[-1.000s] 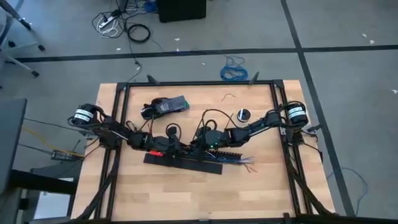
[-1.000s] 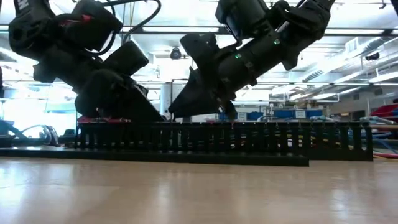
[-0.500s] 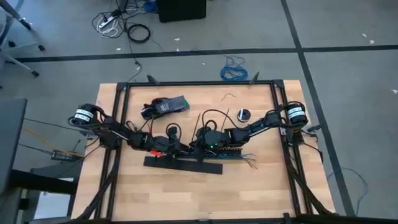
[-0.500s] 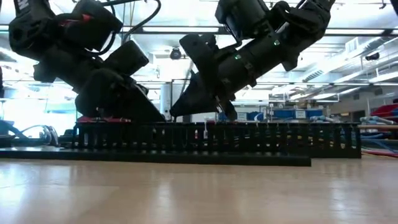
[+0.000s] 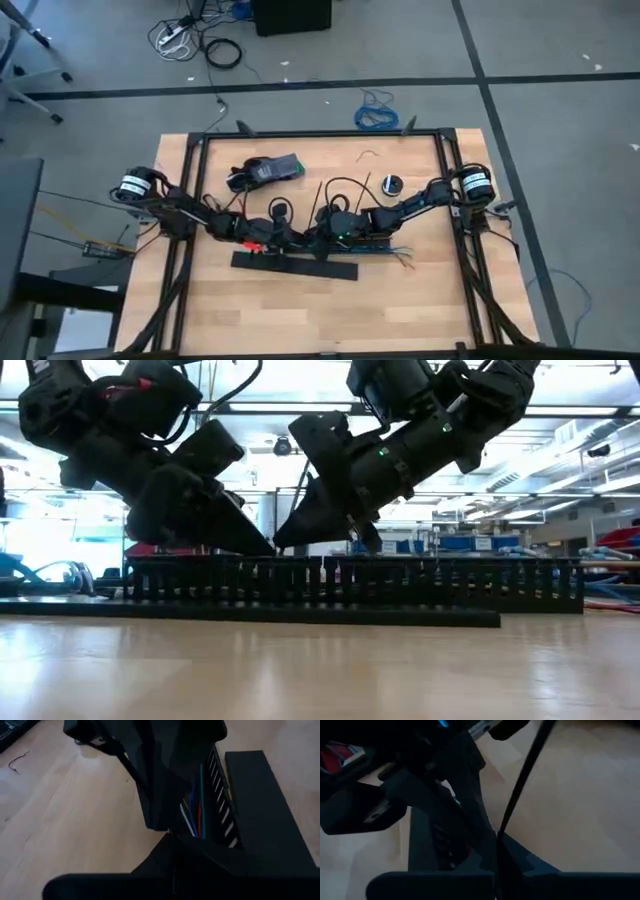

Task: Ziptie cables
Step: Put the zip tied cables into the black cable duct

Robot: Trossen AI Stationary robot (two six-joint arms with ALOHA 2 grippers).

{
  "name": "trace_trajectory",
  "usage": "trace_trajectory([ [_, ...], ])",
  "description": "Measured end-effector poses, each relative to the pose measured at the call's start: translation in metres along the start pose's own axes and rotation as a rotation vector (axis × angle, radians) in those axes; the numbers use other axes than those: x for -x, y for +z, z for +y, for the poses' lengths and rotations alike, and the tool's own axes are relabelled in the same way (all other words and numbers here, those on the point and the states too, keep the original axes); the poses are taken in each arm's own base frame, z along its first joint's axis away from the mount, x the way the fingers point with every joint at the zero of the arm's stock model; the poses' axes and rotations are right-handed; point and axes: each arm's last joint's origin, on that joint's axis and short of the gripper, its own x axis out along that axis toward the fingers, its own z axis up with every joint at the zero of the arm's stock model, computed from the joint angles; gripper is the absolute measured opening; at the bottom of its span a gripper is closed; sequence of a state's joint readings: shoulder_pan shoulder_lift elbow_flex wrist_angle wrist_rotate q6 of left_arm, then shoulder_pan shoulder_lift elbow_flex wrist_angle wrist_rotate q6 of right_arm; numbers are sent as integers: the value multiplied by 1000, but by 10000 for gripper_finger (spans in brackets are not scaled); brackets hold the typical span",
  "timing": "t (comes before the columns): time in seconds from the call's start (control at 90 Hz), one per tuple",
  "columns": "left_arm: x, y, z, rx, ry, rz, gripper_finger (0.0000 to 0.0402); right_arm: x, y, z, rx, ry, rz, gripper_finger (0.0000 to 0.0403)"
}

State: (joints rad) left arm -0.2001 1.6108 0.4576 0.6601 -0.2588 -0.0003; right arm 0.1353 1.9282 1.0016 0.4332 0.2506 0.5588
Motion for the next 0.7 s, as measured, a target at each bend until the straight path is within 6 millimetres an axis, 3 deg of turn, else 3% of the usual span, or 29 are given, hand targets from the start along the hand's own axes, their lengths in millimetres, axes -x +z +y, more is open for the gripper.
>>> trace_trajectory([
  [0.7,0,2,-1,-14,-29,-17,1,0,-3,-2,-14,-32,23,0],
])
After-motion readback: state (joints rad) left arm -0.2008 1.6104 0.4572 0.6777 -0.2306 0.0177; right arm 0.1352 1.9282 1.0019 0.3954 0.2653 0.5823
